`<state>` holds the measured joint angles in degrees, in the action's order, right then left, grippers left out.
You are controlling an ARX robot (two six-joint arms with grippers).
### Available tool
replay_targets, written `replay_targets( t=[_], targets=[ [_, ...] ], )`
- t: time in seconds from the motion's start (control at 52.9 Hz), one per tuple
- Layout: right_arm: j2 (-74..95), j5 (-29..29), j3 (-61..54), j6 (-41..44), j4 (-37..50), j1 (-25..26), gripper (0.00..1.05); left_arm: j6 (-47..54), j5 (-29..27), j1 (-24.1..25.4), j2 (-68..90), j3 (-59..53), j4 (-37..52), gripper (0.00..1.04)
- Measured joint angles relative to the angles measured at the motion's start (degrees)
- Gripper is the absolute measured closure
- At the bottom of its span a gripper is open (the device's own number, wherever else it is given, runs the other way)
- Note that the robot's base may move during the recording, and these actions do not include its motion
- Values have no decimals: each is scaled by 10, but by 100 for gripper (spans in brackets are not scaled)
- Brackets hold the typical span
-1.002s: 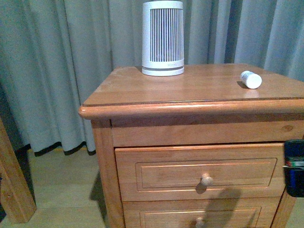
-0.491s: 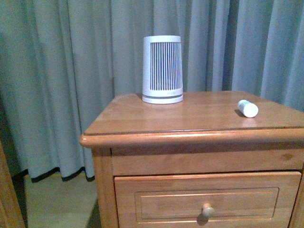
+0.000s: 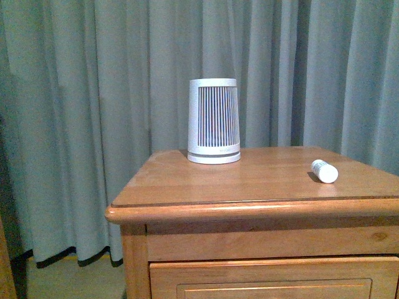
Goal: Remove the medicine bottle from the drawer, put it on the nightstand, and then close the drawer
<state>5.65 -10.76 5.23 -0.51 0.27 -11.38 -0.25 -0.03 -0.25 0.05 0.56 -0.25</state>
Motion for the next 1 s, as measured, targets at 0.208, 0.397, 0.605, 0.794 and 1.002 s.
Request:
replay_targets(
  t=[0.208,0.397,0.605,0.794,1.002],
  targets=[
    [-20,99,-12,3,-6,101,102,0,0,0,0,0,0,7],
    [-29,106,-25,3,-6,111,102,0,0,0,0,0,0,7],
    [-52,106,-46,3,-4,112,102,0,0,0,0,0,0,7],
    [-53,106,-46,3,-4,112,99,0,0,0,0,0,0,7],
    [-53,106,-46,3,-4,112,63,0,0,0,0,0,0,7]
  ],
)
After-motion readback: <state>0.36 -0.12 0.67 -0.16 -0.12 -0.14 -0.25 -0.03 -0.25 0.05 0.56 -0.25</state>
